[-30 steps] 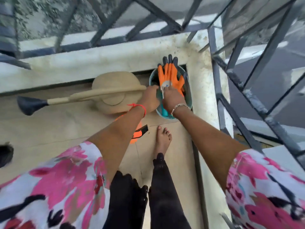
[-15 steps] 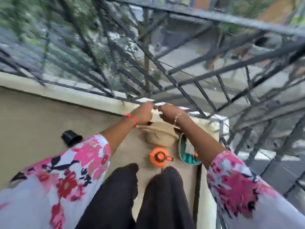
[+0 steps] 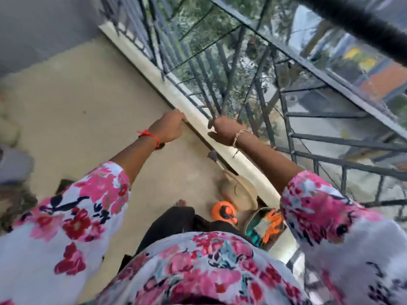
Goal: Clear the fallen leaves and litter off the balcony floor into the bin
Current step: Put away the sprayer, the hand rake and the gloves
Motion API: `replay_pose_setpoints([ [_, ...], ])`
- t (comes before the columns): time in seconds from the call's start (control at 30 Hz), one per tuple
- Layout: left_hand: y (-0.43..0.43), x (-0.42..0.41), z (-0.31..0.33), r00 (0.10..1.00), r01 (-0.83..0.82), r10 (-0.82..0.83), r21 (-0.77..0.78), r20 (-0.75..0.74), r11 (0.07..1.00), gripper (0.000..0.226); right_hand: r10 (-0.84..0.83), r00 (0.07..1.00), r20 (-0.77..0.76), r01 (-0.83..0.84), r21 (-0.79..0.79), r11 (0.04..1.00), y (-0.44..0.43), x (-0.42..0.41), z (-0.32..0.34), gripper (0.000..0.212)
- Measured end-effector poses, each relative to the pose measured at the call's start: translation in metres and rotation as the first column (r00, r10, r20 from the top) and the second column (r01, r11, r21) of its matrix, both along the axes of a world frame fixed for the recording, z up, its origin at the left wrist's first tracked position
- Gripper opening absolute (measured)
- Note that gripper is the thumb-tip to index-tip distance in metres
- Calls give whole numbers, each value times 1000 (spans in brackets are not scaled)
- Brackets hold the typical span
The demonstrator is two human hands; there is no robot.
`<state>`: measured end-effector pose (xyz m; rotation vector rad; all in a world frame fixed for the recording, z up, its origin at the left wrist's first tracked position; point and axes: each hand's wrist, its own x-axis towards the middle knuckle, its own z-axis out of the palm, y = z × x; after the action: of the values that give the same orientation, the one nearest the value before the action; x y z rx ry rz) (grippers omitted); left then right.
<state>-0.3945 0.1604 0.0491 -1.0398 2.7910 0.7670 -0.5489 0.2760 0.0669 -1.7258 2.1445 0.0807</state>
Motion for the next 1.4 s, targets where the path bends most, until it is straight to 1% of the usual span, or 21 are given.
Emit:
replay_pose_setpoints([
  [0.17,4,54,-9,971,-240,238,52,36,969,34,131,989,62,-133,35,990,-26,26,-10,34],
  [0.27,5,81,-19,939,-342,339,76,57,936,35,187,977,104,-195,71,978,-41,46,-28,35],
  [0.37,2,112,-35,922,-384,375,100,100,918,39,221,966,135,-240,139,961,-55,72,-52,34],
  [0.47,-8,143,-51,914,-401,386,143,125,905,37,243,954,175,-275,194,942,-74,99,-75,33],
  [0.7,-59,198,-81,890,-447,411,213,196,869,35,129,958,258,-213,330,920,-133,154,-116,34],
  [0.9,-104,202,-125,892,-438,371,292,259,850,35,0,960,282,-101,345,933,-182,165,-160,30],
  [0.97,-122,195,-154,895,-429,347,333,280,840,36,-31,961,274,-74,365,928,-199,160,-183,31],
  [1.07,-151,178,-207,898,-422,320,387,301,820,39,-76,965,253,-38,416,908,-230,146,-229,38],
  [1.23,-218,147,-317,862,-503,403,411,308,761,46,-117,967,226,-18,520,854,-298,119,-327,50],
  [1.33,-263,130,-403,829,-557,449,429,333,711,50,-121,966,227,-32,573,819,-345,103,-407,66],
  [1.37,-275,125,-431,825,-563,448,435,344,703,52,-113,971,210,-33,589,808,-358,99,-425,70],
  [1.4,-286,120,-454,821,-568,449,433,352,700,53,-110,972,209,-39,603,797,-367,98,-436,70],
])
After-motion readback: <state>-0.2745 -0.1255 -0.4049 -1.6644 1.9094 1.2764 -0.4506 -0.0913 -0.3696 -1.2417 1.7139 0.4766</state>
